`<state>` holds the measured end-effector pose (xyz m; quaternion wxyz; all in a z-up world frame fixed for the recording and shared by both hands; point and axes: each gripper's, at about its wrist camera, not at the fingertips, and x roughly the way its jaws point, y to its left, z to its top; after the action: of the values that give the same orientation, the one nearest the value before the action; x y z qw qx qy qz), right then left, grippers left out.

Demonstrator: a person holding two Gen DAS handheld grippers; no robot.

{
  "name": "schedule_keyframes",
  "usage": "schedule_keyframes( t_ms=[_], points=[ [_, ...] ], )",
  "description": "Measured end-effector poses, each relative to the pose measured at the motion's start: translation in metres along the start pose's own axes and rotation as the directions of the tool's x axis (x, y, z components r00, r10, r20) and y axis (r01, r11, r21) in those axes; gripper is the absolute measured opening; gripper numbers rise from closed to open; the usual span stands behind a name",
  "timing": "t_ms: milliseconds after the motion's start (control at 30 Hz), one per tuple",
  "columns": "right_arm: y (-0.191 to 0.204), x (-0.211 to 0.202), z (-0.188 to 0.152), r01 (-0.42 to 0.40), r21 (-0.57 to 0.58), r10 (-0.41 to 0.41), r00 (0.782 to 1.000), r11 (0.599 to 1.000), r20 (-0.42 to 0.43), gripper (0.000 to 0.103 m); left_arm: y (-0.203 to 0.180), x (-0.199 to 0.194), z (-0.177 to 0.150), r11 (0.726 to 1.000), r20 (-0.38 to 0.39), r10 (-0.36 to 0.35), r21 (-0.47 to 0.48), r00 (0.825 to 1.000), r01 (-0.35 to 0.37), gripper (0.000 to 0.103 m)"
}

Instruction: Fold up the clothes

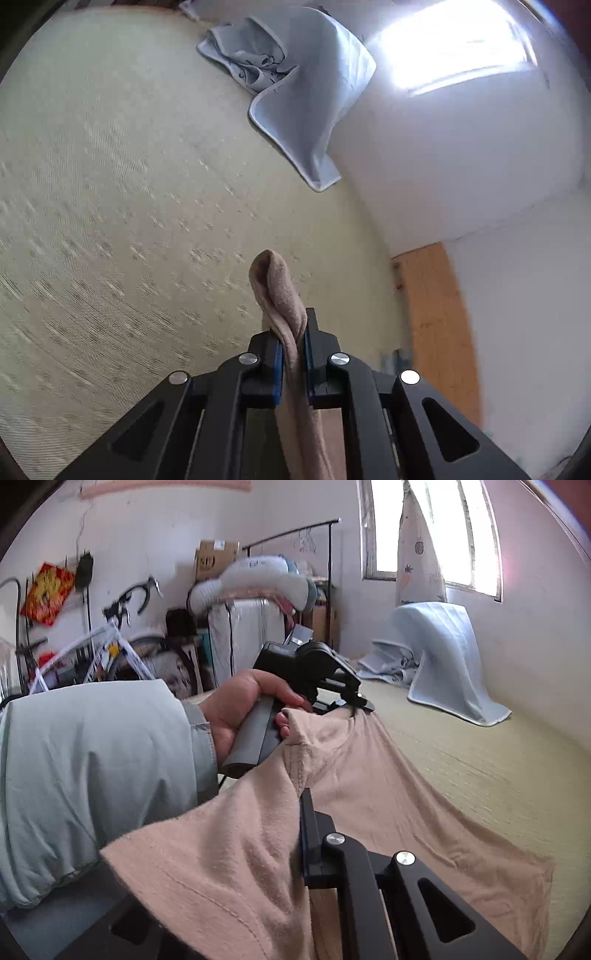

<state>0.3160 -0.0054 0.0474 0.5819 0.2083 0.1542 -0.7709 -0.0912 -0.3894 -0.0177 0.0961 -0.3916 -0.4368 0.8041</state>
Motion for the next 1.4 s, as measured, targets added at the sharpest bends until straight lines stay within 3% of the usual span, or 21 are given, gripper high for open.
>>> schedule_keyframes(
  t_ms=[167, 567, 1100, 1400],
  points=[
    [-0.018, -0.013, -0.011, 0.033, 0.117, -0.036, 0.999, 0.993, 0.025, 0.005, -0.029, 0.001, 0.004, 0.995, -0.038, 0.063, 0.074, 0.997, -0.060, 0.008],
    [-0.066, -0.068, -0.047, 0.122, 0.291, -0.137, 0.990, 0.949, 0.033, 0.005, -0.120, 0.053, -0.028, 0.970, -0.113, 0.099, 0.234, 0.989, -0.070, 0.008],
    [-0.125, -0.131, -0.093, 0.249, 0.424, -0.265, 0.964, 0.871, -0.022, 0.005, -0.206, 0.112, -0.100, 0.926, -0.176, 0.191, 0.359, 0.966, -0.118, 0.008],
    [-0.154, -0.159, -0.129, 0.320, 0.485, -0.328, 0.942, 0.814, -0.072, 0.005, -0.232, 0.154, -0.156, 0.897, -0.223, 0.261, 0.415, 0.939, -0.151, 0.008]
  ],
)
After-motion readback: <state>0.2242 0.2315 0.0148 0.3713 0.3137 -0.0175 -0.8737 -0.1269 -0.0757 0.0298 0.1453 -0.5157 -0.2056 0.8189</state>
